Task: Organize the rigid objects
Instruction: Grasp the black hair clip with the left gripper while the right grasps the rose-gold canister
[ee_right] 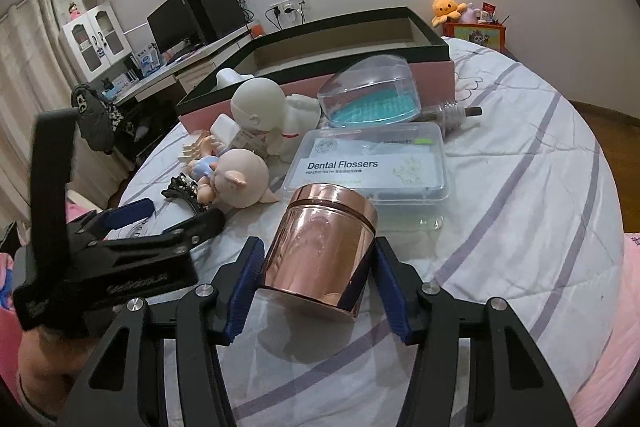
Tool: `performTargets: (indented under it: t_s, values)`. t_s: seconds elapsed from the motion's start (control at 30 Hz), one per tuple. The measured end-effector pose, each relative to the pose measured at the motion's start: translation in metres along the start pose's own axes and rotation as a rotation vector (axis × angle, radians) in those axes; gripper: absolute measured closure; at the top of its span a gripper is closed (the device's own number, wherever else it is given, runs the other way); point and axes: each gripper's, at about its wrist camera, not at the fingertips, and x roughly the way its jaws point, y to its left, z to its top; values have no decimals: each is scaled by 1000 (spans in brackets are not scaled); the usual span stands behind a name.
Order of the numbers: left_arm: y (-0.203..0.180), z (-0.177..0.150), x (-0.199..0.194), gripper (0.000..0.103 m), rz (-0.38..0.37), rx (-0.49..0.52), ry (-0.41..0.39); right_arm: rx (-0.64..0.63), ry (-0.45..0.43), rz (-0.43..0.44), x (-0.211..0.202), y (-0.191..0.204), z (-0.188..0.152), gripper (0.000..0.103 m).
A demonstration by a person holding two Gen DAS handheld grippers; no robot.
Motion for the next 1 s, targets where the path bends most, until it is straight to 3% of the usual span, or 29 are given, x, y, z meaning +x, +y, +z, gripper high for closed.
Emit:
performTargets:
  t_s: [0.1, 0.17, 0.27, 0.37, 0.43, 0.5, 0.53, 0.77, 1.0]
  values:
    - [2, 2, -1, 12, -31, -3, -8, -2, 1, 3, 0, 0, 0, 47]
    - [4, 2, -3, 27, -42, 2, -22, -2, 2, 4, 0, 0, 0, 47]
    - [6, -2, -8, 41, -55, 5, -36, -4, 1, 4, -1, 0, 0, 47]
    - [12, -4, -11, 48, -73, -1, -43, -11, 4, 6, -2, 2, 0, 47]
    - [17, -5, -12, 42, -80, -9, -44, -14, 5, 6, -1, 3, -1, 47]
    - [22, -4, -10, 8, -46, -27, -41, -14, 7, 5, 0, 3, -1, 47]
    - [24, -3, -9, 1, -12, -41, -37, -12, 8, 7, 1, 3, 0, 47]
    - [30, 9, 1, 1, -19, -79, -5, -12, 10, 12, 2, 1, 0, 47]
    - [24, 16, 11, 0, 1, 37, 25, -11, 12, 15, 3, -1, 0, 47]
